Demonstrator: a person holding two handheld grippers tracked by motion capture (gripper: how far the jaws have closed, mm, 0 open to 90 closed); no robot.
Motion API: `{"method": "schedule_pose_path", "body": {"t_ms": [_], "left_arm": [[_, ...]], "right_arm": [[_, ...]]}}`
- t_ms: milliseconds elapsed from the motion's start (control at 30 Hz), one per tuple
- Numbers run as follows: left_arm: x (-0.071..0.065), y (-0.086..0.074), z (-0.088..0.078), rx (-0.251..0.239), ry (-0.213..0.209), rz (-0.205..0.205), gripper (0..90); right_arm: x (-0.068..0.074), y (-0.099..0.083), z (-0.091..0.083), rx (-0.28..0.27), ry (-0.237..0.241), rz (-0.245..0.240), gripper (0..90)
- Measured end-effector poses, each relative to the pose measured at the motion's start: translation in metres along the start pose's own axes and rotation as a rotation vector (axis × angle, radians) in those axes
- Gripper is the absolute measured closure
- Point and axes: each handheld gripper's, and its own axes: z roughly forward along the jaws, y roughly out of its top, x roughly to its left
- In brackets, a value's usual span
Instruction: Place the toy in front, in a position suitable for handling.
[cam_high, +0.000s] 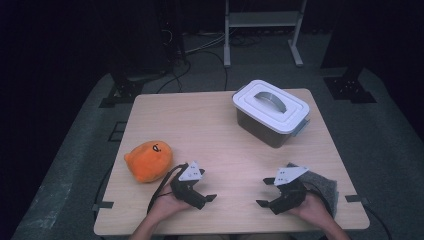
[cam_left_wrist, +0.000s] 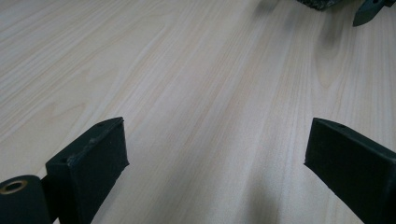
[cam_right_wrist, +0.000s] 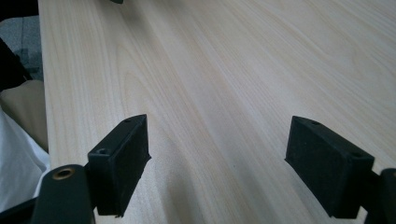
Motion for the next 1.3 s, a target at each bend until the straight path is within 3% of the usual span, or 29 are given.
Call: {"method": "schedule_pose_path", "body": {"t_ms": [267,433,600,1000,1300], "left_arm": [[0.003,0.001,-0.004,-0.013,0.005,0.006,5.0],[0.009,0.0,-0.015,-0.052,0.041,-0.005,5.1],[0.012,-0.003,-0.022,-0.073,0.051,-0.025,5.1],[0.01,-0.001,-0.017,-0.069,0.041,0.0,5.1],[0.012,0.001,-0.029,-0.112,0.072,0.007,5.7]], "right_arm": [[0.0,-0.001,-0.001,-0.003,0.009,0.004,19.9],[0.002,0.0,-0.002,-0.003,0.002,0.001,19.9],[0.004,0.001,0.001,0.011,0.0,-0.009,19.9],[0.003,0.0,0.0,0.002,0.011,-0.004,19.9],[0.004,0.0,0.001,0.006,0.015,-0.005,19.9]]}}
